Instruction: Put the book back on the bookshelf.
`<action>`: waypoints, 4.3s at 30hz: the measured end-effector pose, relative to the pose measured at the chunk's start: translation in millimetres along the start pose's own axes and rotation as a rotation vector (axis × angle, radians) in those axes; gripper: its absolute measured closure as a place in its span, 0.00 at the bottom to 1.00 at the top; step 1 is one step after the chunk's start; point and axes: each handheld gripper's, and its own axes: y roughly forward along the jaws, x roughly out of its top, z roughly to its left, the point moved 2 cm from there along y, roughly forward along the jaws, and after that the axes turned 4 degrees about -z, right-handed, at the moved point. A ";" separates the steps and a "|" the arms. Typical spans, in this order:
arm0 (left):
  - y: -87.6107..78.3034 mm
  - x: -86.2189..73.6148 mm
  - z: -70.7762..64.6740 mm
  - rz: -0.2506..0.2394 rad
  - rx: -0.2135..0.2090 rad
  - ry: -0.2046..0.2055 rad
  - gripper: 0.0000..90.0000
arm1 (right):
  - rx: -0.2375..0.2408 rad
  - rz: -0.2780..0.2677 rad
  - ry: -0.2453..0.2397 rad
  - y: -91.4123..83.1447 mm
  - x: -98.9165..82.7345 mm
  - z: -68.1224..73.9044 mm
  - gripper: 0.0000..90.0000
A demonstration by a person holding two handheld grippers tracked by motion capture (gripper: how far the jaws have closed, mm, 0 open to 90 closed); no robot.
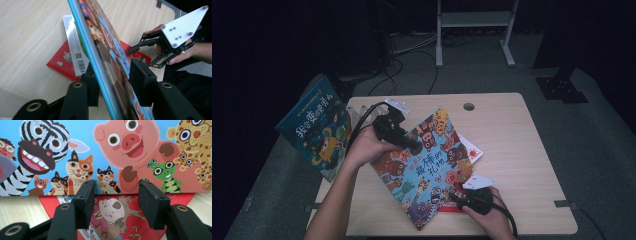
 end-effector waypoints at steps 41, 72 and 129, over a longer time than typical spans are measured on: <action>-58.0 35.1 -46.5 0.109 0.075 0.030 0.89 | -0.351 0.018 0.285 -26.7 -22.4 -168.9 0.39; -176.9 -67.9 -10.4 0.002 0.285 -0.215 0.89 | -0.364 0.050 0.252 -20.7 -20.6 -175.2 0.24; -205.4 -109.8 56.3 -0.022 0.612 -0.518 0.89 | -0.365 0.047 0.256 -21.2 -20.7 -176.1 0.25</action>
